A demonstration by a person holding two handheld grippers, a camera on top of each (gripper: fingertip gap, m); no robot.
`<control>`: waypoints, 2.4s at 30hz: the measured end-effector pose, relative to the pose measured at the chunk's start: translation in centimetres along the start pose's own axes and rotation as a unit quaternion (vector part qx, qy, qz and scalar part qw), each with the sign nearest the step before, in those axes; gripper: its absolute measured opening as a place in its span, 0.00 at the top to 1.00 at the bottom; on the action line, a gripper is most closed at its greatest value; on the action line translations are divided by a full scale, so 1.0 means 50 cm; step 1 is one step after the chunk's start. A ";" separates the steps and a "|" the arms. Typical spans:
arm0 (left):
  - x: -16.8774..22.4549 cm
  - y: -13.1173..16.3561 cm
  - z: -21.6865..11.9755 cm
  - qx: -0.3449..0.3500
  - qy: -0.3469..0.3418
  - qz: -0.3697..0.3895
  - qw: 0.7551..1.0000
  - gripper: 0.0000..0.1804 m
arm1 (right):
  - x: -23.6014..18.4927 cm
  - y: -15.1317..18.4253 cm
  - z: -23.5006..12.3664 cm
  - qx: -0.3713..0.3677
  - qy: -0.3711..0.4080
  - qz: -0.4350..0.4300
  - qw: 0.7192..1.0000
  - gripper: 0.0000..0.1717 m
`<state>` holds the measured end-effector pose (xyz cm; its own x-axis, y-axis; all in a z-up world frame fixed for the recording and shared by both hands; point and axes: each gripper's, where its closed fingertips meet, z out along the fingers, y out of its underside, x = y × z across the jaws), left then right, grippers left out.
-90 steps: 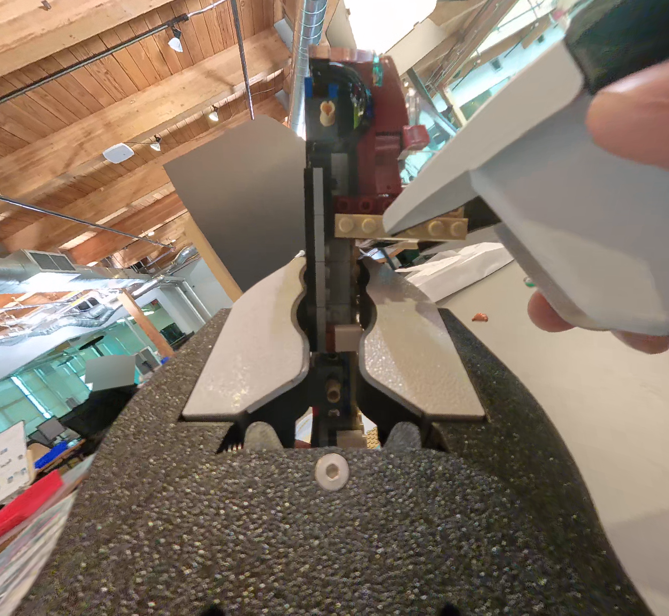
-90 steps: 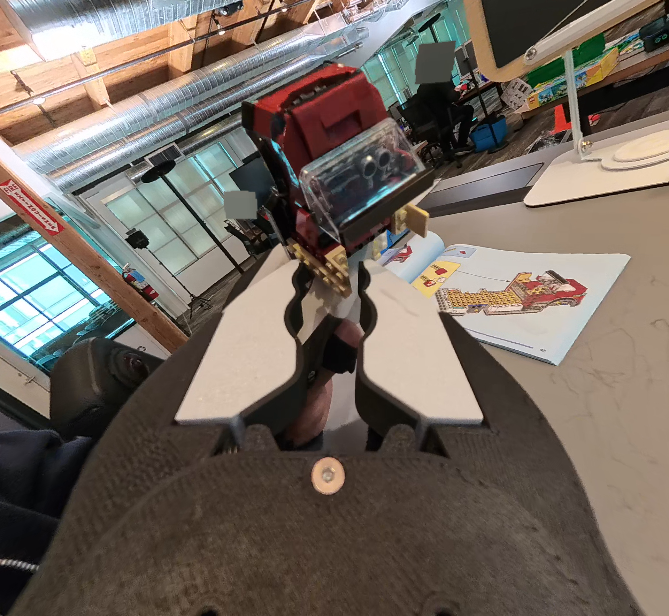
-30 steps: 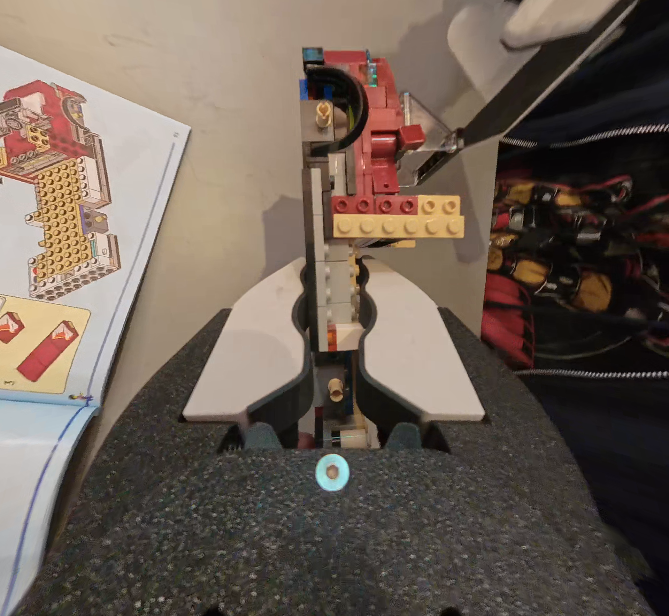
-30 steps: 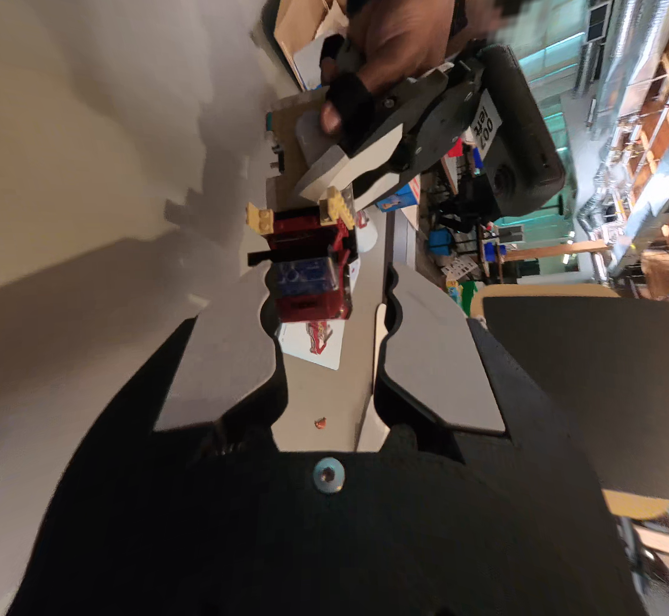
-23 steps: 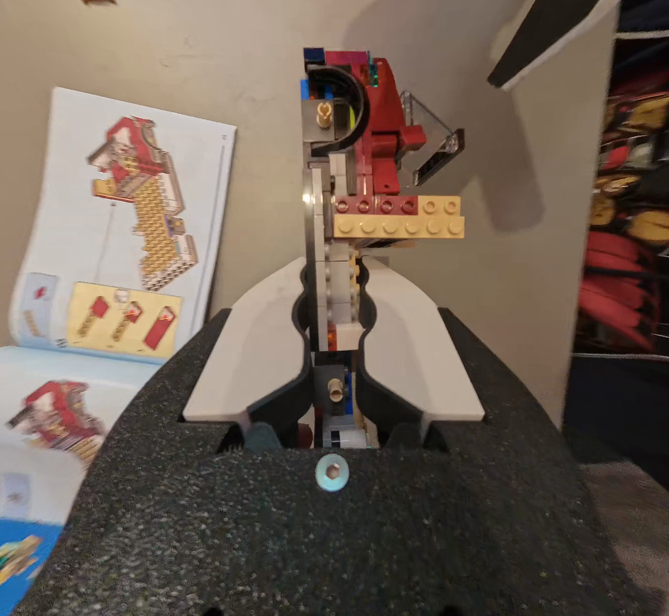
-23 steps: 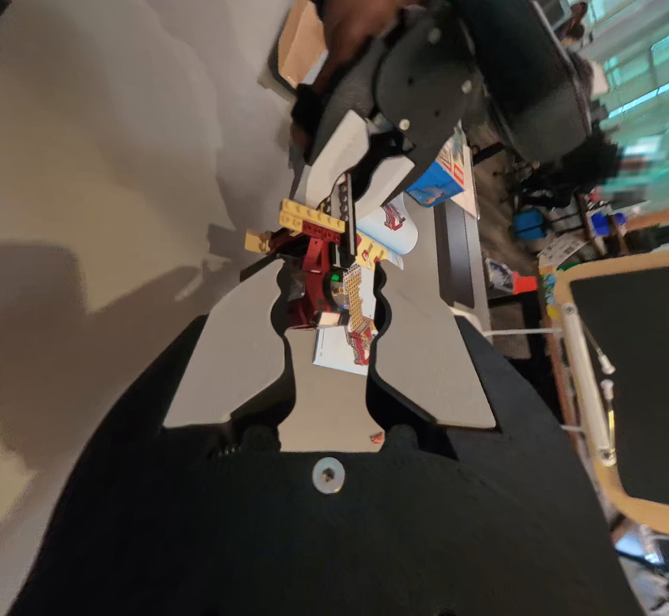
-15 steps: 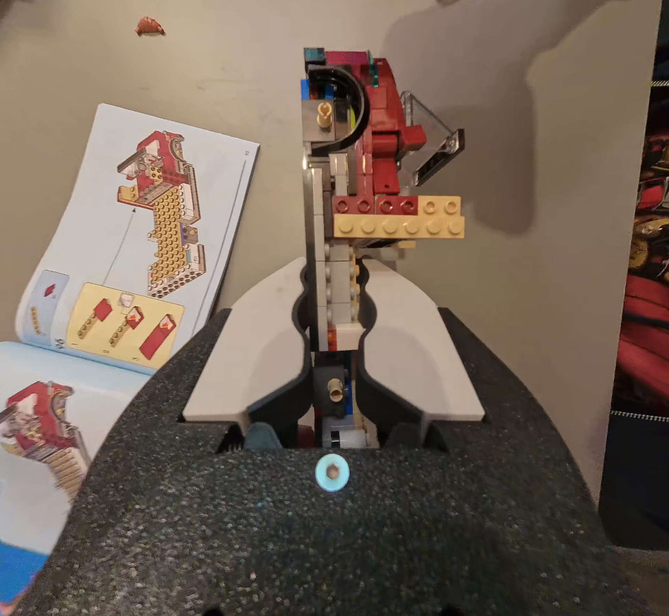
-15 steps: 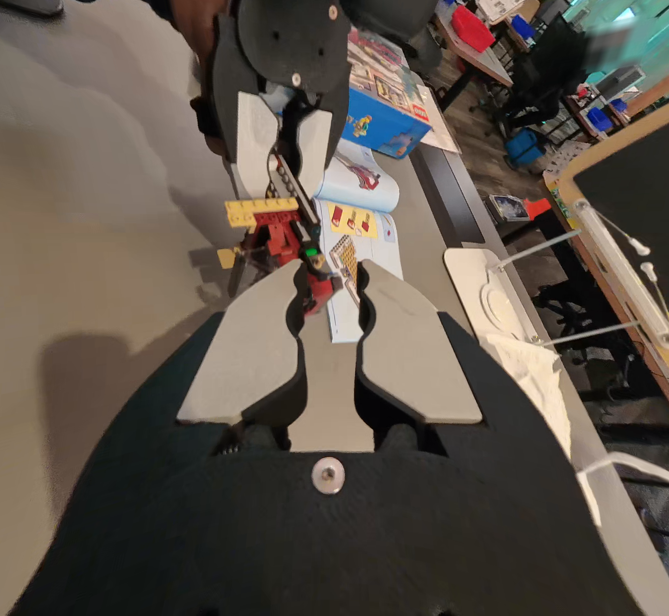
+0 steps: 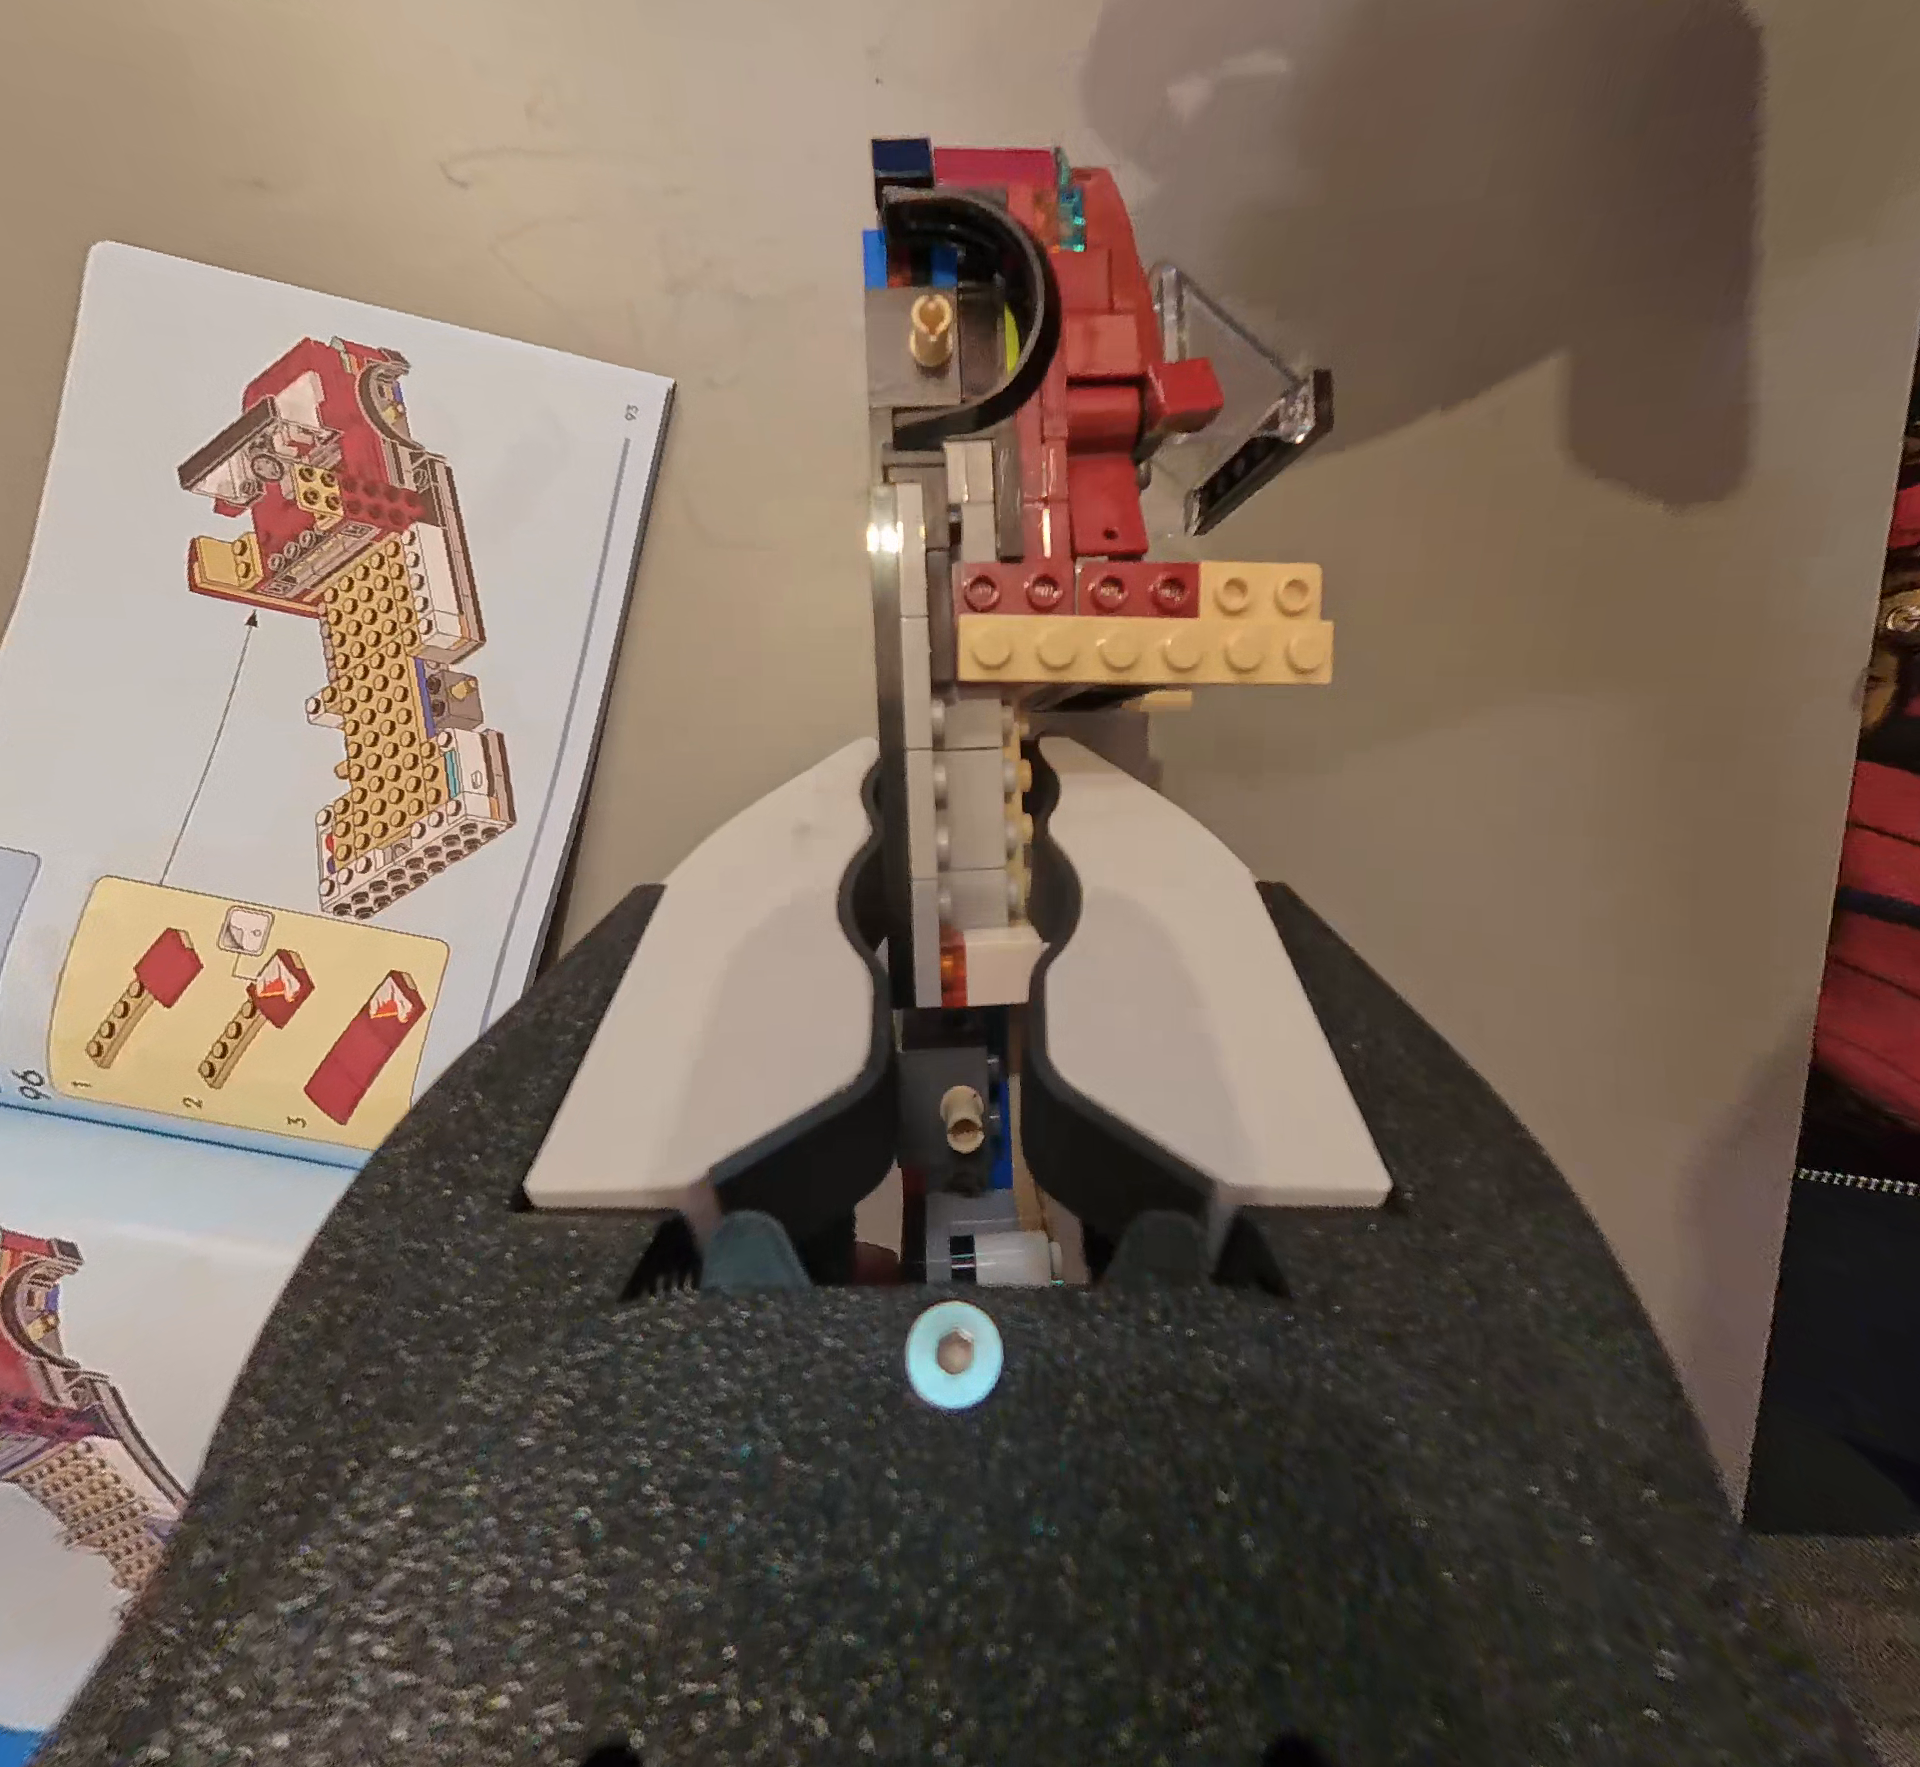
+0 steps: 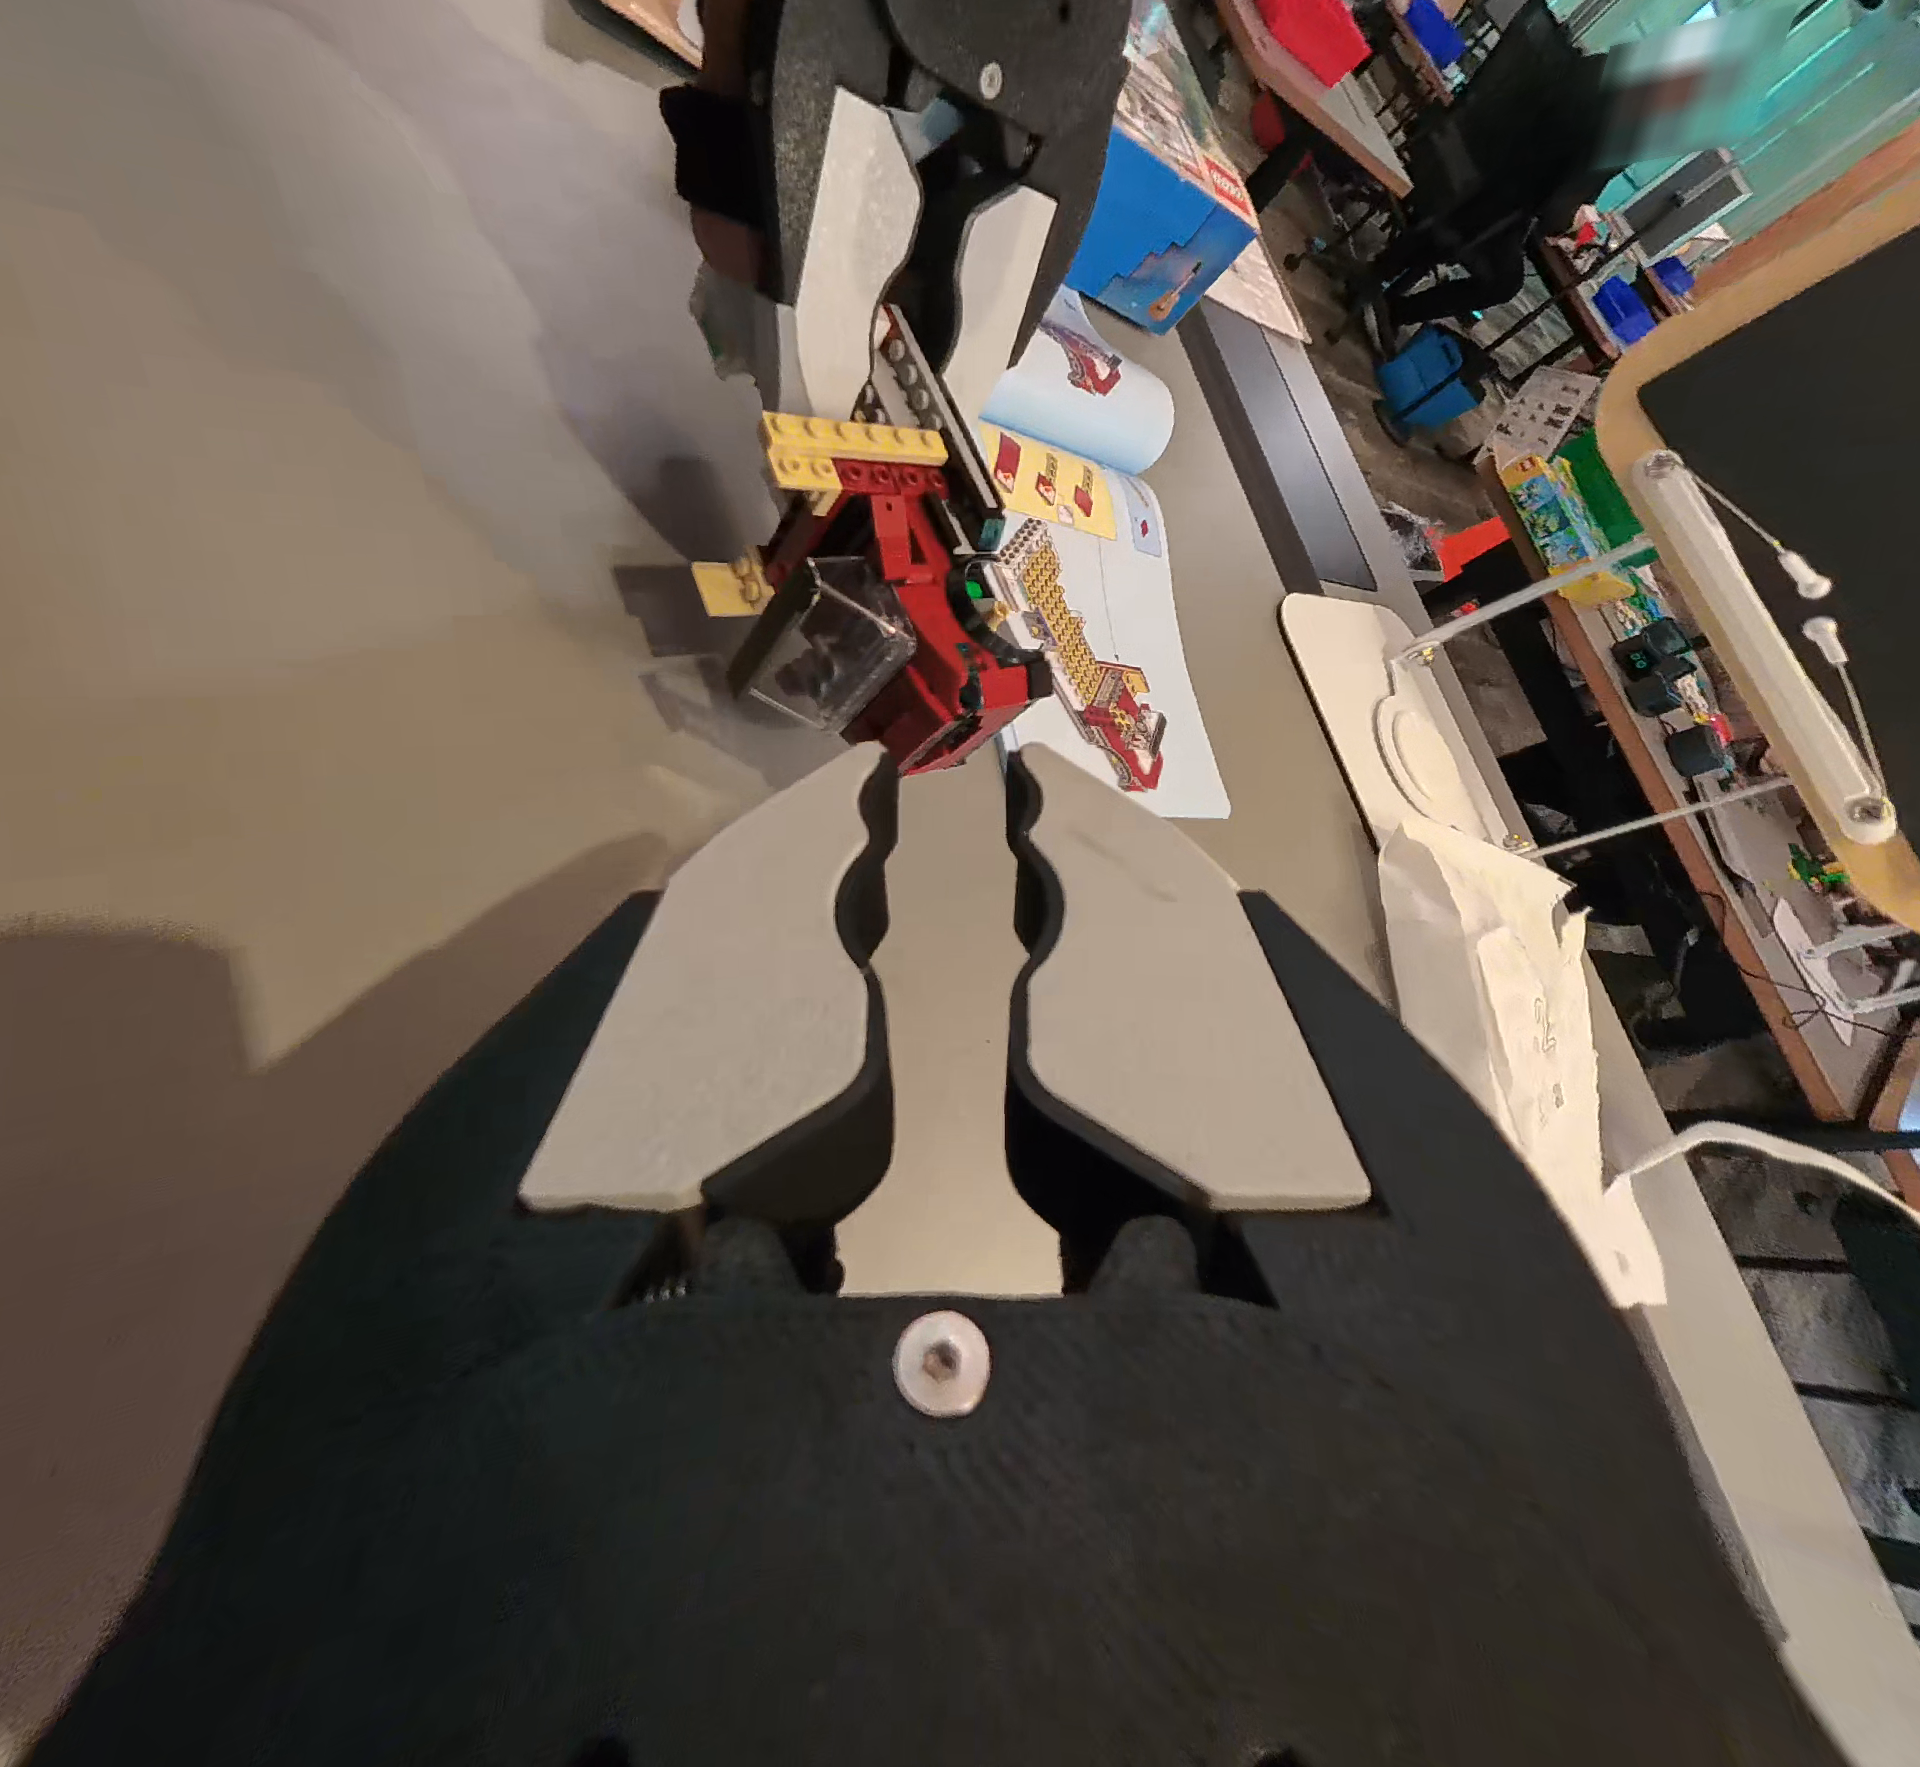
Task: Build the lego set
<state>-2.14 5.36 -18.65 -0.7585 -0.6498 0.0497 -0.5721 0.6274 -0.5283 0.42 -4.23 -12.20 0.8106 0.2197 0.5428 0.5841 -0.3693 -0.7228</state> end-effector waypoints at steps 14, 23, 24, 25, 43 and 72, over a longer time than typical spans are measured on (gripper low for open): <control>0.010 -0.033 0.033 -0.007 0.006 0.012 1.000 0.88 | 0.116 0.162 -0.244 -0.168 0.165 0.034 0.971 1.00; 0.017 -0.061 0.057 0.004 0.004 0.035 0.999 0.88 | 0.199 0.402 -0.498 -0.327 0.100 0.132 0.930 1.00; 0.019 -0.064 0.060 0.005 0.005 0.036 0.999 0.88 | 0.198 0.425 -0.503 -0.339 0.074 0.133 0.928 0.99; 0.021 -0.067 0.062 0.006 0.005 0.038 0.999 0.88 | 0.199 0.446 -0.504 -0.350 0.048 0.134 0.926 0.98; 0.033 -0.048 0.075 0.005 -0.010 0.012 1.000 0.88 | 0.197 0.715 -0.448 -0.461 -0.235 0.187 0.835 0.88; 0.059 0.031 0.052 -0.014 -0.030 -0.043 0.999 0.88 | 0.185 0.408 -0.423 -0.417 0.041 0.157 0.894 0.89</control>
<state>-4.44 3.30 -21.50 -0.6867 -0.7257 0.0429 -0.6435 0.5794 -0.5002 18.96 -28.82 -12.86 0.9032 -0.0676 0.4239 0.0659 -0.9540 -0.2925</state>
